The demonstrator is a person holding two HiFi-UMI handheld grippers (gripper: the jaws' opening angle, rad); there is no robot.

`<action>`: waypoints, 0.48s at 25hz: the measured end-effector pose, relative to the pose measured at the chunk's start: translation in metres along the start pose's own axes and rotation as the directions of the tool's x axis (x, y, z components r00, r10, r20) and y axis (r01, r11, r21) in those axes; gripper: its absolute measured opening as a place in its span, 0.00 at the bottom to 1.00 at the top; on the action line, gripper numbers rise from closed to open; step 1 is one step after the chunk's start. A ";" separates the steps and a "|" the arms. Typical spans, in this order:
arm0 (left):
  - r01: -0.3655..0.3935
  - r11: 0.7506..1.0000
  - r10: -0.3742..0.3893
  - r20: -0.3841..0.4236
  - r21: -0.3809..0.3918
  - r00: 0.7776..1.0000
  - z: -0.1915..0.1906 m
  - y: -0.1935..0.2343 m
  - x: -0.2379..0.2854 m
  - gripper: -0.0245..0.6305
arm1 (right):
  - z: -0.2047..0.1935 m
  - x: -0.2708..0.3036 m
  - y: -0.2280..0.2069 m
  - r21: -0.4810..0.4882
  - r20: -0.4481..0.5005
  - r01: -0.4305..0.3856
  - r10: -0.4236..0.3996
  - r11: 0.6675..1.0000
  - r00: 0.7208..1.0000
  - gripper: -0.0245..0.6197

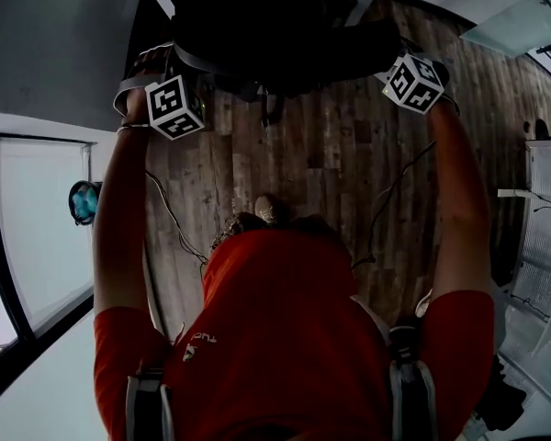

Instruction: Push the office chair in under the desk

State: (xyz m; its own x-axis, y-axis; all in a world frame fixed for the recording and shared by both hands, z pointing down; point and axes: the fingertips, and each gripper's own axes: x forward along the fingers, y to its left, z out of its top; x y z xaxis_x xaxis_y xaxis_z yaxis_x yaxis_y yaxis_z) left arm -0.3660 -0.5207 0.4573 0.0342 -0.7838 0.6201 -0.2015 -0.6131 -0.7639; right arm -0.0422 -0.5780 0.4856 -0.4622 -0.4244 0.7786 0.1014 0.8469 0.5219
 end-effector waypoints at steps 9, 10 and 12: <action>0.013 1.000 -0.013 0.000 0.011 1.000 -0.015 0.045 0.049 0.27 | -0.003 0.033 -0.053 0.040 -0.036 -0.007 0.009 0.999 0.999 0.35; 0.013 1.000 -0.013 -0.002 0.011 1.000 -0.016 0.049 0.054 0.27 | -0.004 0.036 -0.059 0.041 -0.036 -0.008 0.009 0.999 0.999 0.35; 0.013 1.000 -0.013 -0.007 0.009 1.000 -0.017 0.058 0.065 0.27 | -0.006 0.043 -0.071 0.041 -0.035 -0.004 0.006 0.999 0.999 0.35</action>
State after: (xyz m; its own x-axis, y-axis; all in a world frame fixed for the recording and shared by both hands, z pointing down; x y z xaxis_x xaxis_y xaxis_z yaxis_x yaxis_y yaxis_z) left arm -0.3924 -0.6050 0.4564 0.0301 -0.7753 0.6309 -0.1918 -0.6240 -0.7575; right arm -0.0641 -0.6577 0.4840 -0.4306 -0.4306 0.7932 0.0673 0.8611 0.5040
